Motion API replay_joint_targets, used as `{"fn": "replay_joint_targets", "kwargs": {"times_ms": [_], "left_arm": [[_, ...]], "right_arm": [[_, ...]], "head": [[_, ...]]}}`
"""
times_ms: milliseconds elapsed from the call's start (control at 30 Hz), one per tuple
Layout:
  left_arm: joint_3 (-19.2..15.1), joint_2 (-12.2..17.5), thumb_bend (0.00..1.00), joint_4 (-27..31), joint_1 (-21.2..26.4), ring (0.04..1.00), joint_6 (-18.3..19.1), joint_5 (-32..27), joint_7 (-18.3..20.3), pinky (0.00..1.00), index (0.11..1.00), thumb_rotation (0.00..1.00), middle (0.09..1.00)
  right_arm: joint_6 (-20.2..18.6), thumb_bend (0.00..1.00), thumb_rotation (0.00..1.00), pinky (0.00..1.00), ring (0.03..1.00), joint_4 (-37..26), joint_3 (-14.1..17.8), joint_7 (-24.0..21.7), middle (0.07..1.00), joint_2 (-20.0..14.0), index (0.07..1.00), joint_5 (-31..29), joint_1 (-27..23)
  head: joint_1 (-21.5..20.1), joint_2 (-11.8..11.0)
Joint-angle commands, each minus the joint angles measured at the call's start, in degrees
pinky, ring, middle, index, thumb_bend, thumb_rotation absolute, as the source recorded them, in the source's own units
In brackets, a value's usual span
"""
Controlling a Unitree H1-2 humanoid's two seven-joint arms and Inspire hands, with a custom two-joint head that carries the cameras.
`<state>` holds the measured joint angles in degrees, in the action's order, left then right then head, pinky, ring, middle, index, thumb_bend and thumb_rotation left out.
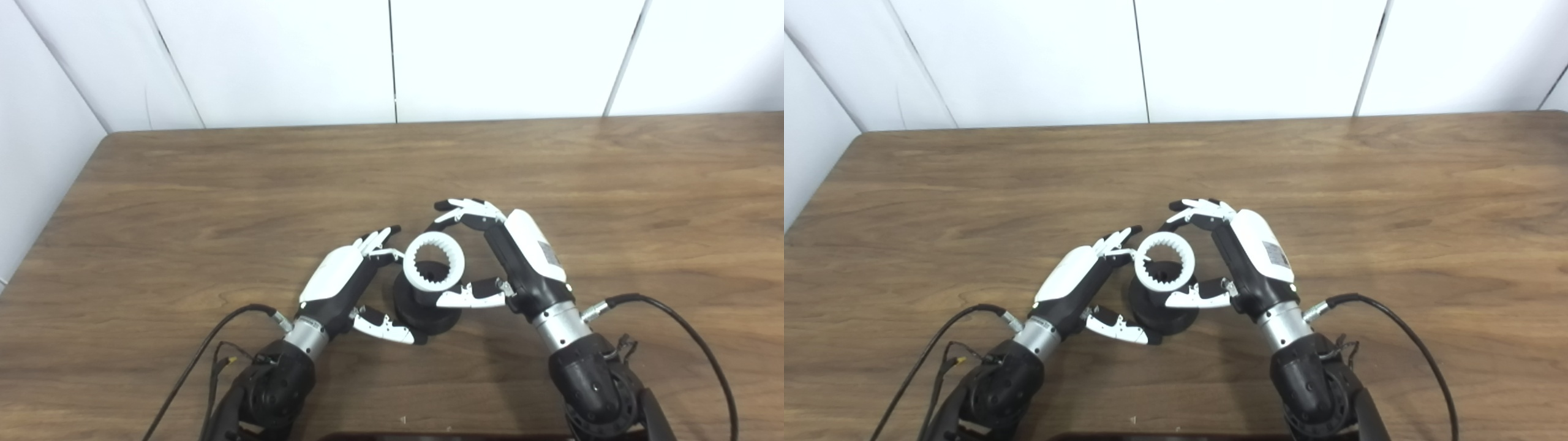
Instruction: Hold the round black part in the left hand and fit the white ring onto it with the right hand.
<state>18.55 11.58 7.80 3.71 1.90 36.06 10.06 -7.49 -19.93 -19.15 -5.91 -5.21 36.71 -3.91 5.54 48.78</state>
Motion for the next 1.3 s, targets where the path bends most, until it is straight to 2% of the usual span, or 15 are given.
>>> {"fn": "replay_joint_targets", "kwargs": {"times_ms": [0, 967, 1200, 1267], "left_arm": [[0.48, -0.12, 1.00, 1.32, 1.19, 1.000, 0.17, 0.63, 0.35, 1.00, 0.634, 0.29, 1.000], [0.02, 0.00, 0.99, 1.80, 1.97, 1.000, 0.43, -0.21, 0.77, 1.00, 0.633, 0.30, 1.000], [0.06, -0.03, 0.99, 2.34, 1.98, 1.000, 0.94, 0.15, 1.11, 1.00, 0.634, 0.30, 1.000], [0.00, -0.04, 0.99, 2.37, 1.89, 1.000, 0.93, -0.10, 1.13, 1.00, 0.634, 0.30, 1.000]], "right_arm": [[2.26, 0.52, 0.15, 0.94, 0.870, -0.78, 0.08, 0.78, 0.814, 0.59, 0.485, -0.07, -1.54], [3.94, 0.52, 0.15, 0.94, 0.871, 0.31, -0.34, -0.80, 0.820, -1.61, 0.485, 0.10, 0.32], [3.72, 0.52, 0.15, 0.93, 0.870, 0.78, -0.23, -0.89, 0.816, -1.89, 0.485, 0.06, 0.29], [2.02, 0.52, 0.15, 0.95, 0.882, 0.37, -0.59, -2.53, 0.826, -2.17, 0.489, 0.61, 0.12]], "head": [[0.00, 0.05], [0.66, 1.29], [0.82, 1.42], [0.83, 1.48]]}}
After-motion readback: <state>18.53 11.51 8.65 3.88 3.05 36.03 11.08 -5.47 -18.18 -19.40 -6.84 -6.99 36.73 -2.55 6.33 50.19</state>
